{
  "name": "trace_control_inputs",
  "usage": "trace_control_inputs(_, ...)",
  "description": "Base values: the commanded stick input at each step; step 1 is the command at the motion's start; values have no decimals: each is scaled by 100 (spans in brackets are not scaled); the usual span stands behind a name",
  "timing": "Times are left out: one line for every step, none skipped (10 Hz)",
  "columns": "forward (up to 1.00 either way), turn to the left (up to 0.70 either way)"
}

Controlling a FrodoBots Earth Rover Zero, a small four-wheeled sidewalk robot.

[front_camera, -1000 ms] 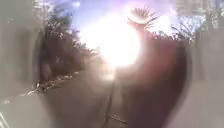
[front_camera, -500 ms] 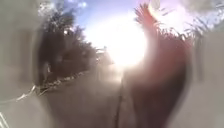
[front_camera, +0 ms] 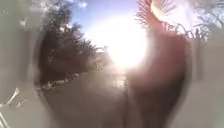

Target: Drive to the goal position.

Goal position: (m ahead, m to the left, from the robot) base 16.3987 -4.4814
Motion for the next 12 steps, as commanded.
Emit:
trace_control_inputs(100,0)
trace_control_inputs(100,0)
trace_control_inputs(100,0)
trace_control_inputs(100,0)
trace_control_inputs(100,0)
trace_control_inputs(100,0)
trace_control_inputs(100,0)
trace_control_inputs(100,0)
trace_control_inputs(100,0)
trace_control_inputs(100,0)
trace_control_inputs(100,0)
trace_control_inputs(100,0)
